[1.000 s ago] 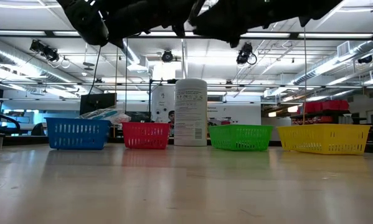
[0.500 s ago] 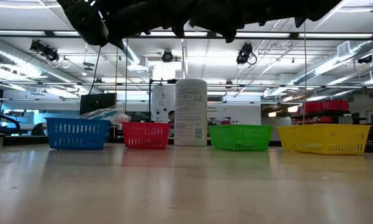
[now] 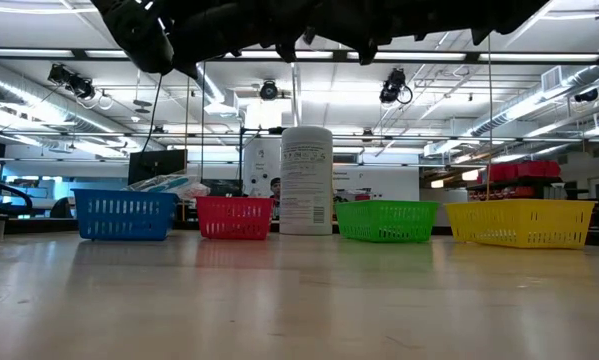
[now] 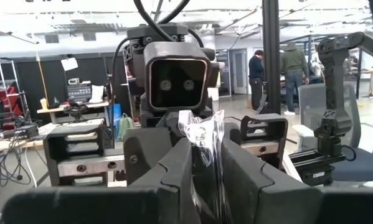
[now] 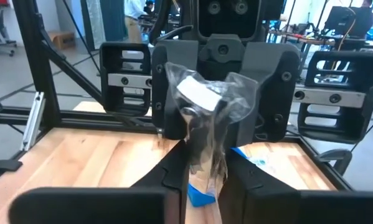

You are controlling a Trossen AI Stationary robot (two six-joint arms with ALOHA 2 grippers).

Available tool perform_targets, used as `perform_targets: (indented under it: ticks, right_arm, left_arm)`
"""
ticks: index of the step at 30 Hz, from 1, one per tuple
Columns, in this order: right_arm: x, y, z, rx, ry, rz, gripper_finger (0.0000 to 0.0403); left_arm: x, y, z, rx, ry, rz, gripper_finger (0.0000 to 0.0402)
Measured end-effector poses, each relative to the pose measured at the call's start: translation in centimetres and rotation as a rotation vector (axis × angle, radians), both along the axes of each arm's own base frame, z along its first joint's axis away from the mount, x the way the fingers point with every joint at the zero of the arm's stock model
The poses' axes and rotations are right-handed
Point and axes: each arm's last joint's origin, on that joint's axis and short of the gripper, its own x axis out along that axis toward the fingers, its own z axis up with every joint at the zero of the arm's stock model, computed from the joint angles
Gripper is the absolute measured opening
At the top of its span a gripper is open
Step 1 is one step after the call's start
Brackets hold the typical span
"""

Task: Pick & Place Travel size toiletries
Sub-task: Put the nail cutter into the yellow bin

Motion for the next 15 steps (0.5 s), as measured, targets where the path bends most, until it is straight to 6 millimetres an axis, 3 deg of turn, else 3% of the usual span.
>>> perform_targets:
  ticks: [15]
  right_arm:
    - [-0.01, 0.01, 0.0, -0.007, 0.001, 0.004, 0.0045]
  left_arm:
    - [0.04, 0.01, -0.12, -0.004, 0.013, 0.0, 0.0109]
